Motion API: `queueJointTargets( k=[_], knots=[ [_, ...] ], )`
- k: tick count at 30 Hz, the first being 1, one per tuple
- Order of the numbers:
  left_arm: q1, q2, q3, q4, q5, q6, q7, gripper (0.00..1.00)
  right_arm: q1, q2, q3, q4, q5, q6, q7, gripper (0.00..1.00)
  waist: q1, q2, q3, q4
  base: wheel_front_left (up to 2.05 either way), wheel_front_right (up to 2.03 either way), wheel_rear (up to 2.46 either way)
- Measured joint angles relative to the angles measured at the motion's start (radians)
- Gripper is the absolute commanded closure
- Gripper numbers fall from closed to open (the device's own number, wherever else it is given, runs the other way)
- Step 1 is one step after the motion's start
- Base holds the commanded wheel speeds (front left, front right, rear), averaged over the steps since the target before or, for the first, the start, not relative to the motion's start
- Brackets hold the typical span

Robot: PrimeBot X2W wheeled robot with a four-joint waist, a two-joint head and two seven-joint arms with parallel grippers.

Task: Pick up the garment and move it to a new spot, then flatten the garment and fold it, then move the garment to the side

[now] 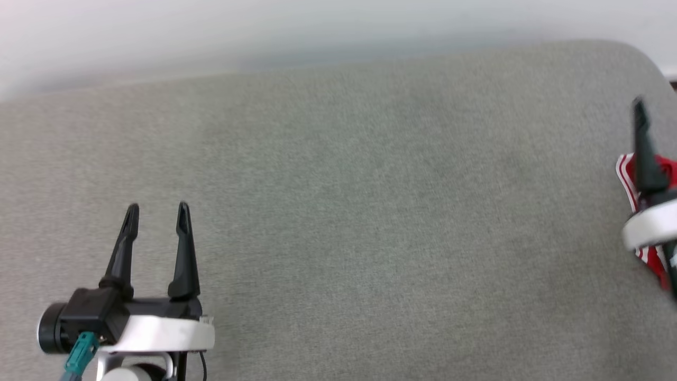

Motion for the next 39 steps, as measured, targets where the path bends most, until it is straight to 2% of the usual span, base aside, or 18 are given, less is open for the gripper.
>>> queueJointTargets(
  k=[5, 14, 23, 39],
  knots=[
    [0.041, -0.01, 0.024, 0.022, -0.002, -0.001, 0.0, 0.0, 0.136, 0.111, 0.013, -0.047, 0.037, 0.0, -0.063, 0.0, 0.0, 0.0, -0.054, 0.027, 0.0, 0.0, 0.0],
    [0.087, -0.014, 0.028, 0.082, 0.035, -0.006, 0.0, 0.0, 0.291, 0.24, 0.054, -0.069, 0.053, 0.0, -0.127, 0.0, 0.0, 0.0, -0.1, 0.054, 0.0, 0.0, 0.0],
    [0.102, -0.016, 0.019, 0.108, 0.042, 0.0, 0.0, 0.0, 0.338, 0.291, 0.081, -0.082, 0.027, 0.0, -0.133, 0.0, 0.0001, 0.0, -0.115, 0.054, 0.0, 0.0, 0.0],
    [0.105, -0.016, 0.014, 0.105, 0.034, 0.019, 0.0, 0.0, 0.342, 0.3, 0.082, -0.087, 0.026, 0.0, -0.133, 0.0, 0.0001, 0.0, -0.108, 0.056, 0.0, 0.0, 0.0]
  ],
)
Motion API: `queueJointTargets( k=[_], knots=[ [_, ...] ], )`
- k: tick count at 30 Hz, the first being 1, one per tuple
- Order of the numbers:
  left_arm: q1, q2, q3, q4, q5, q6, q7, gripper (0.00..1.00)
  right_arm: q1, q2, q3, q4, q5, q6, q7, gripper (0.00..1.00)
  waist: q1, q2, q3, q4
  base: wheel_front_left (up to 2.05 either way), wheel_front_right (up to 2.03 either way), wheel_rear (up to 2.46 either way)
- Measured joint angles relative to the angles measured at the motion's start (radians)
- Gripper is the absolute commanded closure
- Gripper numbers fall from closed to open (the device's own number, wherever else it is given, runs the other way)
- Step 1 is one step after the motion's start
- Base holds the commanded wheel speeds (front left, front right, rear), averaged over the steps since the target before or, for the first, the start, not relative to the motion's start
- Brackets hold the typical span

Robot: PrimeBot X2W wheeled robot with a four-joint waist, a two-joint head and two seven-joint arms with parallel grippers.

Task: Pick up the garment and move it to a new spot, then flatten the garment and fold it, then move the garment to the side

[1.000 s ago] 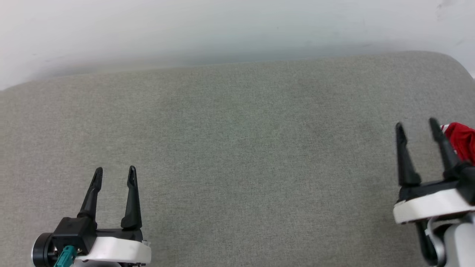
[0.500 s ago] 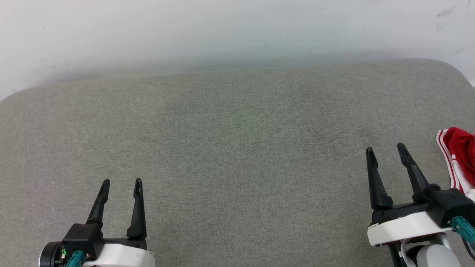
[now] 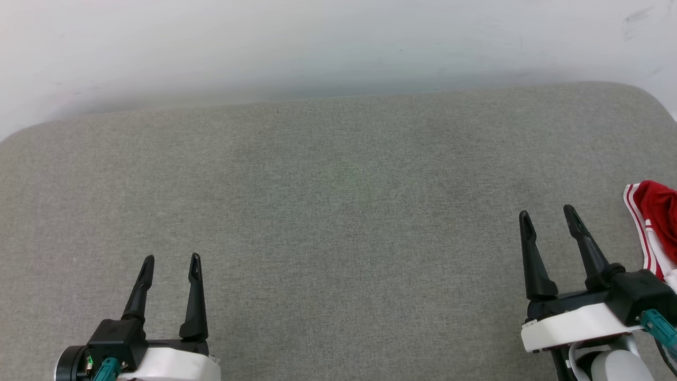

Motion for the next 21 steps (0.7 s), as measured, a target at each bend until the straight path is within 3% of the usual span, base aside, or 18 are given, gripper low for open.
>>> queueJointTargets(
  k=[14, 15, 21],
  knots=[
    [0.0, 0.0, 0.0, -0.013, -0.002, -0.003, 0.0, 0.0, 0.0, 0.0, 0.003, 0.002, 0.008, 0.0, 0.0, 0.0, 0.0, 0.0, 0.001, -0.002, 0.0, 0.0, 0.0],
    [0.0, 0.0, -0.001, -0.013, -0.004, -0.007, 0.0, 1.0, 0.0, 0.0, 0.004, 0.004, 0.008, 0.0, 0.0, 1.0, 0.0, 0.0, 0.002, -0.001, 0.0, 0.0, 0.0],
    [0.009, -0.003, -0.001, 0.04, -0.024, -0.007, 0.011, 1.0, 0.021, 0.0, 0.008, 0.051, 0.026, 0.0, 0.008, 1.0, 0.0001, 0.0, 0.0, -0.001, 0.0, 0.0, 0.0]
  ],
)
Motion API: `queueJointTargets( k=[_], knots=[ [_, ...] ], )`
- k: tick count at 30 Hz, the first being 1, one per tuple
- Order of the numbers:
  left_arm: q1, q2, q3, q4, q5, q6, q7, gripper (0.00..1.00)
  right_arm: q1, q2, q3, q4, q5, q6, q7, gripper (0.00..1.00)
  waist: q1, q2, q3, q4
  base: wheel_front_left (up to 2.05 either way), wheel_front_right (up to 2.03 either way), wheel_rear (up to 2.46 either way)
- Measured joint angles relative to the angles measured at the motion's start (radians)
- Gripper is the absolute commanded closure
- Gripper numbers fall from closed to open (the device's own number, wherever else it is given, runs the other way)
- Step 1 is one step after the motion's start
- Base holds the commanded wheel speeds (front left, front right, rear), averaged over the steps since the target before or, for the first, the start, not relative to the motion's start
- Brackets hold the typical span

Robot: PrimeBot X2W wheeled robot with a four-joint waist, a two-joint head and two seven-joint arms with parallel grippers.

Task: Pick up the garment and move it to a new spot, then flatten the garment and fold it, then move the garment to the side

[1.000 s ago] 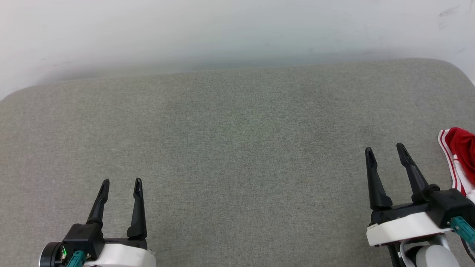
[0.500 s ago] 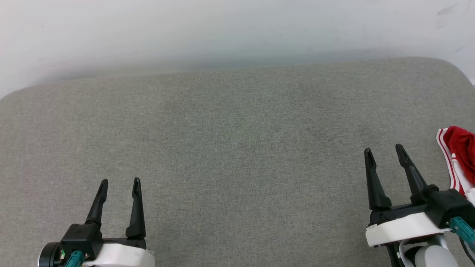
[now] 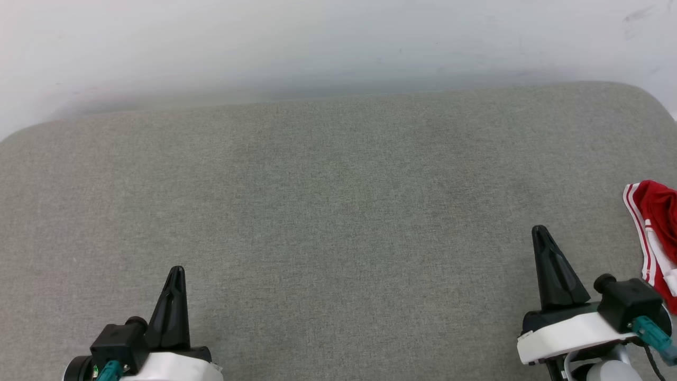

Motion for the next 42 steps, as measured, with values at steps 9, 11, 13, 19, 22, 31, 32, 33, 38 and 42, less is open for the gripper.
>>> queueJointTargets(
  k=[9, 11, 13, 19, 22, 31, 32, 33, 38, 42],
  knots=[
    [-0.007, 0.001, 0.001, 0.028, -0.184, -0.003, 0.04, 1.0, 0.0, -0.004, -0.001, 0.012, 0.195, 0.0, 0.034, 1.0, 0.0, 0.0, -0.007, 0.003, 0.0, 0.0, 0.0],
    [-0.015, 0.001, 0.002, 0.034, -0.223, -0.003, 0.049, 1.0, -0.001, -0.005, -0.001, 0.015, 0.235, 0.0, 0.042, 1.0, 0.0, 0.0, -0.008, 0.003, 0.0, 0.0, 0.0],
    [-0.018, 0.002, 0.002, 0.038, -0.259, -0.005, 0.058, 1.0, -0.001, -0.007, -0.002, 0.019, 0.275, 0.0, 0.047, 1.0, -0.0001, 0.0, -0.01, 0.004, 0.0, 0.0, 0.0],
    [-0.026, 0.002, 0.004, 0.051, -0.349, -0.011, 0.079, 1.0, -0.002, -0.011, -0.003, 0.027, 0.366, 0.0, 0.066, 1.0, 0.0, 0.0, -0.013, 0.005, 0.0, 0.0, 0.0],
    [-0.037, 0.003, 0.004, 0.059, -0.4, -0.012, 0.091, 1.0, -0.002, -0.012, -0.004, 0.031, 0.421, 0.0, 0.077, 1.0, 0.0, 0.0, -0.015, 0.006, 0.0, 0.0, 0.0],
    [-0.053, 0.004, 0.006, 0.08, -0.543, -0.018, 0.124, 1.0, -0.005, -0.017, -0.01, 0.041, 0.57, 0.0, 0.107, 1.0, -0.0001, 0.0, -0.022, 0.009, 0.0, 0.0, 0.0],
    [-0.057, 0.004, 0.007, 0.081, -0.558, -0.019, 0.128, 1.0, -0.005, -0.018, -0.01, 0.042, 0.587, 0.0, 0.108, 1.0, 0.0, 0.0, -0.023, 0.009, 0.0, 0.0, 0.0],
    [-0.058, 0.004, 0.007, 0.083, -0.574, -0.02, 0.131, 1.0, -0.005, -0.018, -0.011, 0.043, 0.602, 0.0, 0.113, 1.0, 0.0, 0.0, -0.023, 0.009, 0.0, 0.0, 0.0],
    [-0.063, 0.005, 0.009, 0.096, -0.646, -0.021, 0.149, 1.0, -0.005, -0.02, -0.015, 0.048, 0.674, 0.0, 0.129, 1.0, 0.0, 0.0, -0.027, 0.011, 0.0, 0.0, 0.0],
    [-0.072, 0.005, 0.01, 0.104, -0.702, -0.022, 0.161, 1.0, -0.007, -0.021, -0.018, 0.053, 0.732, 0.0, 0.141, 1.0, 0.0, 0.0, -0.03, 0.012, 0.0, 0.0, 0.0]
  ],
)
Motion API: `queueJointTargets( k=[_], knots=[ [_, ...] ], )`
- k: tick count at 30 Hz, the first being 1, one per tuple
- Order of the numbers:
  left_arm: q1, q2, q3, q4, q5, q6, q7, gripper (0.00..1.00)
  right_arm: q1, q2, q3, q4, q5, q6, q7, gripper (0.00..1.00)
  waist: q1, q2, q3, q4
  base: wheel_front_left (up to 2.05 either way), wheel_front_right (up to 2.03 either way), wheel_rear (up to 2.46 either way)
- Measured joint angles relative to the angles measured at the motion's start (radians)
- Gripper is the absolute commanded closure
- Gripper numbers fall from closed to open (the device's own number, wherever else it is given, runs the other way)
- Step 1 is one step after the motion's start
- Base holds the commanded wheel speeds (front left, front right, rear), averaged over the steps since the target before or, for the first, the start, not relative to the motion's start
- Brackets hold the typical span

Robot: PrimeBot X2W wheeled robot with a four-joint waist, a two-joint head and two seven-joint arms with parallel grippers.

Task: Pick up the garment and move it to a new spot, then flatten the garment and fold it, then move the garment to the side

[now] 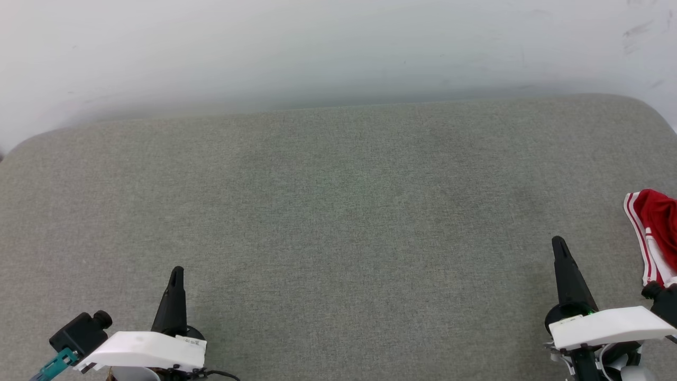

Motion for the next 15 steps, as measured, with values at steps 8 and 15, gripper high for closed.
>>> queueJointTargets(
  k=[8, 15],
  knots=[
    [-0.011, 0.001, 0.003, 0.013, -0.102, -0.005, 0.026, 1.0, -0.001, -0.002, -0.007, 0.009, 0.107, 0.0, 0.025, 1.0, 0.0, 0.0, -0.006, 0.002, 0.0, 0.0, 0.0],
    [-0.026, 0.001, 0.006, 0.027, -0.187, -0.008, 0.045, 1.0, -0.01, -0.003, -0.012, 0.015, 0.191, 0.0, 0.044, 1.0, 0.0, 0.0, -0.011, 0.004, 0.0, 0.0, 0.0]
  ],
)
